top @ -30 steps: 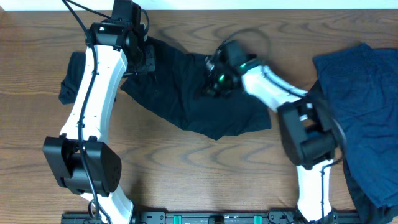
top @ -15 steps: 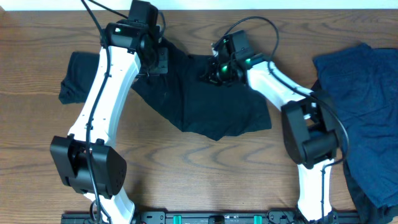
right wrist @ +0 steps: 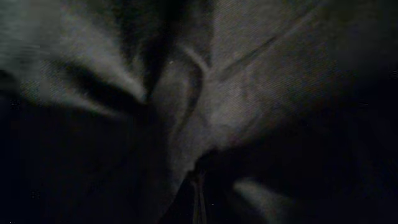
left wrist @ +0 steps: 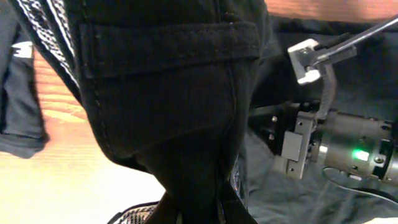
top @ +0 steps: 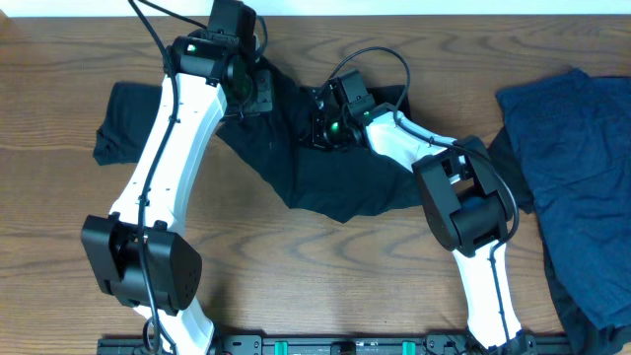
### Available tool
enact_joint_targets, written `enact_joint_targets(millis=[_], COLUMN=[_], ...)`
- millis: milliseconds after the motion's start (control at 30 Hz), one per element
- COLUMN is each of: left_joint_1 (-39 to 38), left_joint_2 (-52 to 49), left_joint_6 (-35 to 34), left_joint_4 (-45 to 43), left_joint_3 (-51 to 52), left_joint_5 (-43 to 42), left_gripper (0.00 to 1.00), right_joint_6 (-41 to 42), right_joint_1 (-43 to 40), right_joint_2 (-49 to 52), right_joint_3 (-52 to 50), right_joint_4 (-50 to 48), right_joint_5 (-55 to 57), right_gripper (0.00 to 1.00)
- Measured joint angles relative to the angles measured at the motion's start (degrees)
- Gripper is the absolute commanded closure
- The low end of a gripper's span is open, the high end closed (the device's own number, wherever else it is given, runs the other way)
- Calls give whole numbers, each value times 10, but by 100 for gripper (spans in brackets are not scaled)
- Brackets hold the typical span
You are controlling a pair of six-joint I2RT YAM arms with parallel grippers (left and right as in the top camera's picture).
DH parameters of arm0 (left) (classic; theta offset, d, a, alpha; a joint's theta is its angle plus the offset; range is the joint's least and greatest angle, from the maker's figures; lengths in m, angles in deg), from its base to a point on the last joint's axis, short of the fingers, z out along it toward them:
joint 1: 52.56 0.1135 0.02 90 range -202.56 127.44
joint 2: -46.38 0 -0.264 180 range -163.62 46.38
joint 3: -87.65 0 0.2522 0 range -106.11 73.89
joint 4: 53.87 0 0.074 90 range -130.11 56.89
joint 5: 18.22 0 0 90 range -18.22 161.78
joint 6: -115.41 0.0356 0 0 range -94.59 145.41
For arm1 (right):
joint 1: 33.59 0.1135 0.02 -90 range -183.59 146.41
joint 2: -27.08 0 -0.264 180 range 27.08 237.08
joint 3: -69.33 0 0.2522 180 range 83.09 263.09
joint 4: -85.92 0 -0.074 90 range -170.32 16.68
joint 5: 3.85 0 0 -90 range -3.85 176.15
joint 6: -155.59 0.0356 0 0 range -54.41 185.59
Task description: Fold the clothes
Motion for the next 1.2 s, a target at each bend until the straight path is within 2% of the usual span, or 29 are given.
enact_joint_targets(millis=[100, 267, 467, 533, 600, 633, 833, 1200], left_joint_1=[-4, -13, -31, -41, -53, -57, -80, -96], left_joint_2=[0, 0, 0, 0, 0, 0, 0, -9], left_joint_6=[-5, -21, -45, -47, -50, -51, -60, -81], left_joint_4=[0, -5, -17, -26, -37, -41, -61, -75], left_joint_3=[0, 0, 0, 0, 0, 0, 0, 0], left_joint_5=[-4, -6, -6, -6, -6, -7, -12, -12], left_gripper=[94, 94, 94, 94, 94, 94, 94, 94], right_joint_6=[-12, -80, -167, -183, -193, -198, -206, -237], right_joint_1=[-10, -40, -67, -73, -80, -85, -127, -200], right_joint_2=[0, -2, -30, -44, -54, -57, -58, -58], right_joint_3=[16, 77, 146, 161, 167, 167, 145, 130], right_joint_4=[36, 184, 360, 401, 438, 452, 489, 524], right_joint_5=[-22, -16, 90, 144, 202, 226, 306, 302], right_gripper=[99, 96, 91, 92, 96, 99, 99, 99])
